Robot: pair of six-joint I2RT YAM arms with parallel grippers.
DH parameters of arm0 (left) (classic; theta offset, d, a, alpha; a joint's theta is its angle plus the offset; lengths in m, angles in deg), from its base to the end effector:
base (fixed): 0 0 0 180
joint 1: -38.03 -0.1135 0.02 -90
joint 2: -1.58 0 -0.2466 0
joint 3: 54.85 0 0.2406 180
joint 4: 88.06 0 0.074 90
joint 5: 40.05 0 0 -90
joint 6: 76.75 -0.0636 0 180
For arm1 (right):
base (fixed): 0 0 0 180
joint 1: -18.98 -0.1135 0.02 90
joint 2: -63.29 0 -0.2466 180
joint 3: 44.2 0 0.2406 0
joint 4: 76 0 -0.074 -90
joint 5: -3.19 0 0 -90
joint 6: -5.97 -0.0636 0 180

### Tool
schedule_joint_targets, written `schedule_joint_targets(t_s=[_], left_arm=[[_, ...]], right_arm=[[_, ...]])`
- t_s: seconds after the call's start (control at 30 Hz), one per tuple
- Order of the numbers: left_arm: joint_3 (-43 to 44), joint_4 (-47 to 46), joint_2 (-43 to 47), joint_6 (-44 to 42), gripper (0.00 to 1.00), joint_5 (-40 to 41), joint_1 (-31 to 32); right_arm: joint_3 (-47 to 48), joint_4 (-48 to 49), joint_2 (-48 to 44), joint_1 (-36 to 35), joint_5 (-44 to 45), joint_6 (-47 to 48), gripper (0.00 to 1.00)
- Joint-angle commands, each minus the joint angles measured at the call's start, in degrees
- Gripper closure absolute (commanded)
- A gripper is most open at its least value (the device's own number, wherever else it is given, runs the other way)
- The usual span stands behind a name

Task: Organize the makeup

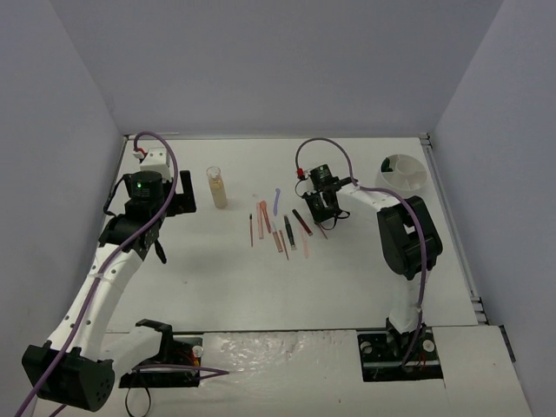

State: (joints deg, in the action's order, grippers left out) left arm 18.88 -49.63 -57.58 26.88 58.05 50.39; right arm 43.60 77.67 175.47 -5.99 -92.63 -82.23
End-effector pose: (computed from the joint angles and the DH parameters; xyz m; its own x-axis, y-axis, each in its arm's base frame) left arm 0.2478 -0.0451 0.3304 -0.4043 -0.1502 -0.9022 -0.0095 0.9871 -0.1601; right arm 0.3773 0.1828 0.1363 -0.6862 -0.3540 -0.6354 -0.5000 0.8641 0.0586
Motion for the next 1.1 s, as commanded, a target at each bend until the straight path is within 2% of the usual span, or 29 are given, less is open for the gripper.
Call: schedule_joint_targets(t_s=[0.0,0.17,0.3,0.5,0.63,0.83,1.07], left_arm=[[2.06,-2.02,0.27,-0.44,0.03,-0.19,-0.32],[2.06,-2.02,0.51,-0.44,0.03,0.07,-0.32],[1.83,-2.1,0.62,-0.36,0.03,0.22,-0.32],[1.7,-2.04,0.61,-0.44,0.03,0.6,-0.32],[1.62,-2.37,0.47,-0.36,0.03,0.34,-0.32],[1.62,-2.28,0.53,-0.44,0.03,0.25,-0.32],[1.8,-2.19,0.31,-0.53,0.03,0.25,-0.32]], right_arm=[[1.17,-1.83,-4.16,2.61,0.29,0.15,1.0],[0.04,1.52,-15.54,8.3,1.6,-1.74,1.0],[-1.01,6.99,-24.42,13.31,8.85,-4.76,1.0],[-3.64,19.4,-30.98,23.4,14.48,-9.05,1.0],[-5.3,29.66,-30.61,30.25,17.12,-11.47,1.0],[-5.24,41.0,-24.43,33.85,20.13,-12.34,1.0],[-3.49,45.02,-17.0,35.16,20.31,-12.17,1.0]])
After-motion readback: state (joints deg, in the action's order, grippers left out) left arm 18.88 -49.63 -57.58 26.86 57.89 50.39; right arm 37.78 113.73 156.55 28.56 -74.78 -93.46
